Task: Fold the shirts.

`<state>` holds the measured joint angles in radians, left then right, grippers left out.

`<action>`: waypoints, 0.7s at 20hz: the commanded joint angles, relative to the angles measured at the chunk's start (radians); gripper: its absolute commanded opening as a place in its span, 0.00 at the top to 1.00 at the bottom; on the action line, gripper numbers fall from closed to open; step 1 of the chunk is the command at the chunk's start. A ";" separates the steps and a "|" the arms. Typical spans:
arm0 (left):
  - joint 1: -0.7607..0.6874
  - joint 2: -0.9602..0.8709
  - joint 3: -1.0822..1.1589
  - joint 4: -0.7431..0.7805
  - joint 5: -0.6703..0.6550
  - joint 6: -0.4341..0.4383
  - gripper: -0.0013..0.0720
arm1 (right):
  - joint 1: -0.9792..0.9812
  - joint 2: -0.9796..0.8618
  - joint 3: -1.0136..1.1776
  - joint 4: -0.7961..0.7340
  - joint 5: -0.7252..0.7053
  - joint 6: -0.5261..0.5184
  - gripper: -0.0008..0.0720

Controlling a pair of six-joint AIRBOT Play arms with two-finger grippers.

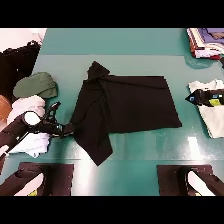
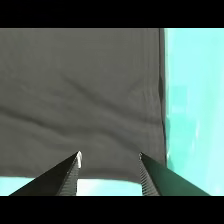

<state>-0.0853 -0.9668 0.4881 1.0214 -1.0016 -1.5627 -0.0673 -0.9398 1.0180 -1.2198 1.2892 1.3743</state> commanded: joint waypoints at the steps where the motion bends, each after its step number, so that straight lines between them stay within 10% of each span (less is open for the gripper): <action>1: 0.000 0.004 0.075 -0.003 -0.037 0.026 0.95 | -0.019 0.002 -0.038 -0.058 0.077 0.001 0.40; 7: 0.000 0.004 0.204 -0.005 -0.054 0.052 0.94 | -0.285 -0.053 -0.301 -0.019 0.082 -0.020 0.22; 14: 0.000 0.004 0.204 -0.006 -0.053 0.051 0.94 | -0.395 -0.239 -0.418 0.290 -0.085 -0.147 0.37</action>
<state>-0.0860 -0.9638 0.6872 1.0161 -1.0554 -1.5127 -0.4446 -1.1206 0.6300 -1.0317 1.2797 1.2682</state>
